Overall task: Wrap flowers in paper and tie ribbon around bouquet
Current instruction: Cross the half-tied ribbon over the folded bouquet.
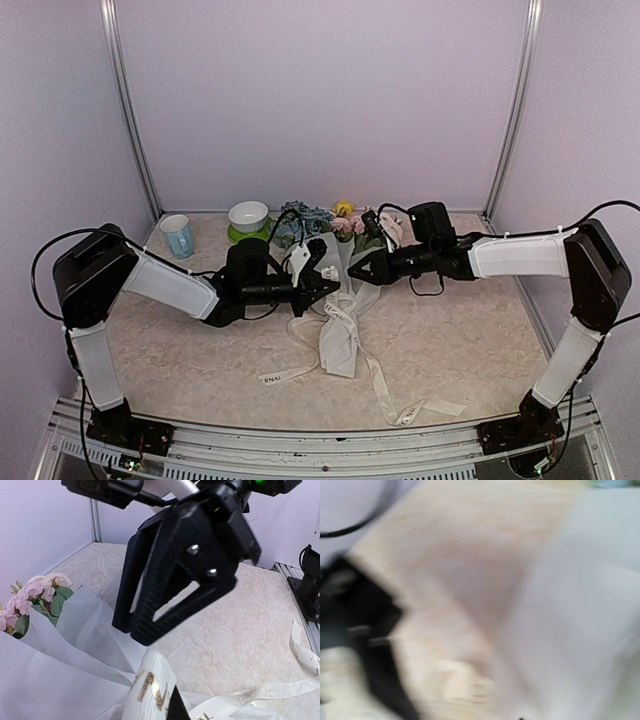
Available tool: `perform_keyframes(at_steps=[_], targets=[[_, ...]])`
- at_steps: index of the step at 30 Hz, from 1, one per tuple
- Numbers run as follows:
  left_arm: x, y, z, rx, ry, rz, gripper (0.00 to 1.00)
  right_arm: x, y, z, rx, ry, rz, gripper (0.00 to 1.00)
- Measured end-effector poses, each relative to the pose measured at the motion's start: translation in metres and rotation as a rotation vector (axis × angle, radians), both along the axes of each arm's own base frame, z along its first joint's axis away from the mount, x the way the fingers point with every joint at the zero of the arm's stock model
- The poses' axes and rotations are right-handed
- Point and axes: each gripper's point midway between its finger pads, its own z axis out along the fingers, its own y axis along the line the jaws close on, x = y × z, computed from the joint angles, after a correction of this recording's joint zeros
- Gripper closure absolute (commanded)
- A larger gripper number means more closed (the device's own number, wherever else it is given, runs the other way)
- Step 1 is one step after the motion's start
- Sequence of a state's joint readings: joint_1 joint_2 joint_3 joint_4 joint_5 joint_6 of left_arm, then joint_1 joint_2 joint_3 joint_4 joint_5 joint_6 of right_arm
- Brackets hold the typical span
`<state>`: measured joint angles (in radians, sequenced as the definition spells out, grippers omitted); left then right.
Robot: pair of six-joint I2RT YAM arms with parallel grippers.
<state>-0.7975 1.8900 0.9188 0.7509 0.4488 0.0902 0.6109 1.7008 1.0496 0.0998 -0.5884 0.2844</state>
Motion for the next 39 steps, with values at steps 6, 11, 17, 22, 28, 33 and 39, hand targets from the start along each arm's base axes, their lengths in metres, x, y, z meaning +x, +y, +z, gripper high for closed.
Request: perform_keyframes(at_steps=[6,11,17,22,28,33,39], targets=[[0.0,0.0,0.001,-0.011,0.008,0.003,1.0,0.014,-0.002,-0.043,-0.102,0.052,-0.037,0.66],[-0.001,0.001,-0.002,-0.007,0.014,0.004,1.0,0.006,0.01,-0.067,-0.173,0.052,0.004,0.82],[-0.001,0.001,-0.002,-0.007,0.016,0.004,1.0,0.003,0.015,-0.073,-0.193,0.043,0.025,0.8],[-0.001,0.001,-0.002,-0.007,0.016,0.004,1.0,0.002,0.016,-0.073,-0.191,0.036,0.037,0.76],[-0.001,0.001,-0.002,-0.006,0.016,0.004,1.0,-0.003,0.019,-0.073,-0.188,0.028,0.067,0.67],[-0.001,0.001,-0.002,-0.006,0.017,0.004,1.0,-0.005,0.018,-0.074,-0.195,0.026,0.073,0.62],[-0.001,0.001,-0.002,-0.006,0.016,0.004,1.0,-0.007,0.018,-0.074,-0.202,0.025,0.084,0.82]])
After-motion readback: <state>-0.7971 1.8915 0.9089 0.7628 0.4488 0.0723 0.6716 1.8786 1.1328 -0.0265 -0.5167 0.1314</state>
